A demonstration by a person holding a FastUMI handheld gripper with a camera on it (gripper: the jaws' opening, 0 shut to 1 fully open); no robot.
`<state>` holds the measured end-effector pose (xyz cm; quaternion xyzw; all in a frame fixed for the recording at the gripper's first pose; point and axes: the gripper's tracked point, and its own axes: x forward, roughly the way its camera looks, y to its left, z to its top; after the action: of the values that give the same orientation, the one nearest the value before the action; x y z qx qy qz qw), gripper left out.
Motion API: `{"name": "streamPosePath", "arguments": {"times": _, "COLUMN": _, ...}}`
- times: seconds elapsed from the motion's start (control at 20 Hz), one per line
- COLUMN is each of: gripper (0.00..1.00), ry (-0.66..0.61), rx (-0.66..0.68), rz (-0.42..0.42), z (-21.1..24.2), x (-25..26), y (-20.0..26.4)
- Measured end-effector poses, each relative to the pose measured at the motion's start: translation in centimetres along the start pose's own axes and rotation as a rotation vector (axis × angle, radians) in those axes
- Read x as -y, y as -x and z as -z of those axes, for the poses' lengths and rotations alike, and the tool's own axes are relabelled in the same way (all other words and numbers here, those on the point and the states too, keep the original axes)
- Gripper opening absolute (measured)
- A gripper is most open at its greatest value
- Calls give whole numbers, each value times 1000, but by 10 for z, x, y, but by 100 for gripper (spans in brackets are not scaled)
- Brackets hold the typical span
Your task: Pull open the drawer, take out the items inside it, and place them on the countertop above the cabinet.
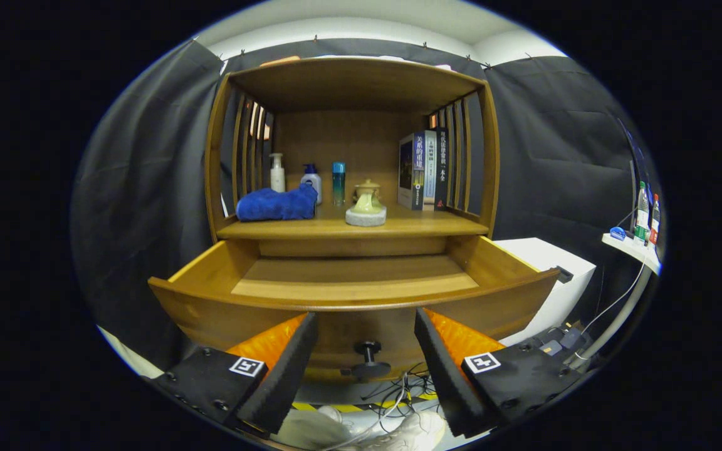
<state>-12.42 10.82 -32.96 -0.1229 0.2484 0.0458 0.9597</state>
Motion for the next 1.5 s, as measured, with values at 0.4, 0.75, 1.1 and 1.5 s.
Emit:
{"name": "streamPosePath", "arguments": {"times": 0.4, "gripper": 98, "ry": -4, "rx": -3, "rz": -8, "z": 12, "x": -5, "y": -13}}
{"name": "streamPosePath", "arguments": {"times": 0.75, "gripper": 95, "ry": -39, "rx": 9, "rz": -2, "z": 8, "x": -1, "y": -24}}
{"name": "streamPosePath", "arguments": {"times": 1.1, "gripper": 95, "ry": -49, "rx": 17, "rz": 22, "z": -9, "x": -9, "y": -66}}
{"name": "streamPosePath", "arguments": {"times": 1.5, "gripper": 95, "ry": -27, "rx": 17, "rz": 22, "z": -15, "x": -9, "y": -88}}
